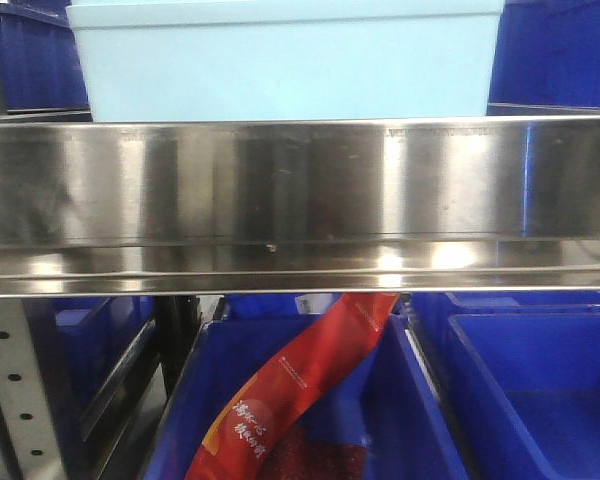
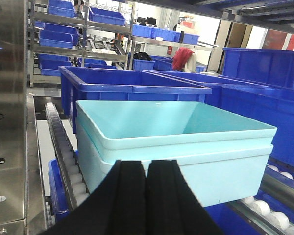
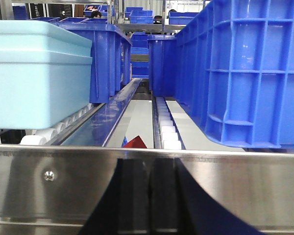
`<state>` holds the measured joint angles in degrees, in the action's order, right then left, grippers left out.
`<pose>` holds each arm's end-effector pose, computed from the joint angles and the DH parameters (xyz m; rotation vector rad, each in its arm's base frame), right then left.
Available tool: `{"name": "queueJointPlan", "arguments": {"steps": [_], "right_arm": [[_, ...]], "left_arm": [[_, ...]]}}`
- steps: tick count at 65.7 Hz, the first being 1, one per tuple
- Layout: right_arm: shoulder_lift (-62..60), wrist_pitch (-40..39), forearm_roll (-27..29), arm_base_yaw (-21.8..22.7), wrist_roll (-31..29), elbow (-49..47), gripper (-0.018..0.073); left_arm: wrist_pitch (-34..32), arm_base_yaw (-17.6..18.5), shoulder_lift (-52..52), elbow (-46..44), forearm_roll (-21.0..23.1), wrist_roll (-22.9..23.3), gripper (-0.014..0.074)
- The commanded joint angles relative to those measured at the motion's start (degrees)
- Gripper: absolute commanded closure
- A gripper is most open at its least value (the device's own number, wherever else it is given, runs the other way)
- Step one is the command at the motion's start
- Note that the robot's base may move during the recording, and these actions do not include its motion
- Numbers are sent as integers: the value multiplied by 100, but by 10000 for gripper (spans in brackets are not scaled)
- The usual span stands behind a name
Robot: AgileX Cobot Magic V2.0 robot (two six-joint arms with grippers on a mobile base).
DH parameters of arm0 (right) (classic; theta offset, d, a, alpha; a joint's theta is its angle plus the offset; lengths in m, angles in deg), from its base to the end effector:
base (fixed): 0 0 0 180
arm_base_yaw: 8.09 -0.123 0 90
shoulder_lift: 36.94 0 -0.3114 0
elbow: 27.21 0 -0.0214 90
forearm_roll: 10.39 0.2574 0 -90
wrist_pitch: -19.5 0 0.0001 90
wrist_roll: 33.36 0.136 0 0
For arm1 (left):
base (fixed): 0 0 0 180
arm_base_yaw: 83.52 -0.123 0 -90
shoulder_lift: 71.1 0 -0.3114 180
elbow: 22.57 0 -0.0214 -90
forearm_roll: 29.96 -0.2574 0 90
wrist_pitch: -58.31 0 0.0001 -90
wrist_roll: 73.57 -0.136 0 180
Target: Move two blue bins to right shelf middle
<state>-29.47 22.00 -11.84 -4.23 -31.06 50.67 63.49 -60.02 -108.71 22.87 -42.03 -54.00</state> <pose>0.0818 -0.0057 0.2107 0.0639 1.5321 -0.0426 0.1314 -0.0543 0.3698 0.2004 1.5396 -0.4153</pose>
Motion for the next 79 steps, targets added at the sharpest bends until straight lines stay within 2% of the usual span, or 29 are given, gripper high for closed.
{"name": "queueJointPlan", "arguments": {"steps": [1,32,36,41,46,56,65,70,79], "right_arm": [[-34,-153,16,30,-32,0,722],[-34,-153,16,30,-32,0,722],[-34,-153,16,30,-32,0,722],[-34,-153,16,30,-32,0,722],[-34,-153,16,30,-32,0,722],[-34,-153,16,30,-32,0,722],[-34,-153,16,30,-32,0,722],[-34,-153,16,30,-32,0,722],[-34,-153,16,30,-32,0,722]], "left_arm": [[-142,32,40,2,-33,-12,707],[-6,-6,127,25,-37,-12,707],[134,-190,320,95,-37,-107,707],[331,-548,643,330,90,-610,707],[219,-993,1089,776,295,-1097,707],[-160,-1718,1951,1797,810,-1215,707],[-429,-2038,2579,2554,876,-1228,707],[-442,-2115,2860,2835,876,-1378,707],[-467,-2115,3049,3228,887,-1378,707]]}}
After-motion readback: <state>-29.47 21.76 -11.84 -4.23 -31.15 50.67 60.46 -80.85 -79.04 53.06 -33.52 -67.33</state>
